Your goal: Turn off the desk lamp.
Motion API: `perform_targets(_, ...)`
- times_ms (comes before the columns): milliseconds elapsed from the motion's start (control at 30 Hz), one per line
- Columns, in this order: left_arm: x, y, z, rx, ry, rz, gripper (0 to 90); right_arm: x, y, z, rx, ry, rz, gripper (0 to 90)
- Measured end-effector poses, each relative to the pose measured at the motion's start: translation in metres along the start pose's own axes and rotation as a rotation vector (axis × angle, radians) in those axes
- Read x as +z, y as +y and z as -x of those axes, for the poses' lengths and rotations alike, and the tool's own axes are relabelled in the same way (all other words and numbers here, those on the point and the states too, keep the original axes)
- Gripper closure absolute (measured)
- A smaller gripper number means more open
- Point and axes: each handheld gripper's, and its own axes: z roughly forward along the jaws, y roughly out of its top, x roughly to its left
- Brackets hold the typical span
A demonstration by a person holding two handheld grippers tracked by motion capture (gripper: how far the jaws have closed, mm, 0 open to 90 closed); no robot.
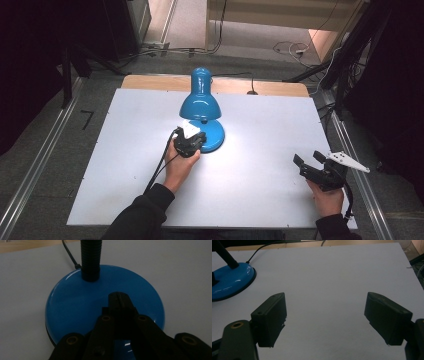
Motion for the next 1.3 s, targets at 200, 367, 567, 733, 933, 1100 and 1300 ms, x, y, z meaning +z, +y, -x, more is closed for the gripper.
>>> perform_targets(200,-0.007,0.007,-0.005,-0.011,-0.012,0.026,90.0,0.000,0.000,0.001,0.010,0.000,0.001,16.7)
perform_targets(367,-0.012,0.013,-0.010,-0.024,-0.007,0.032,90.0,0.000,0.000,0.000,0.000,0.001,0.001,16.7)
perform_targets(567,-0.014,0.015,-0.018,-0.058,0.008,0.039,90.0,0.000,0.000,0.000,0.005,-0.001,0.001,16.7)
perform_targets(733,-0.013,0.015,-0.021,-0.085,0.007,0.035,87.0,0.000,0.000,0.001,0.006,0.000,0.004,16.7)
perform_targets(933,-0.014,0.016,-0.025,-0.114,-0.009,0.037,77.9,0.000,0.000,0.001,0.004,-0.001,0.002,16.6)
perform_targets(1100,-0.016,0.017,-0.030,-0.137,-0.009,0.045,68.4,0.000,0.000,0.001,0.004,0.000,0.001,16.7)
perform_targets(1300,-0.016,0.017,-0.032,-0.139,0.013,0.054,50.9,0.000,0.000,0.001,0.002,0.000,0.001,16.6)
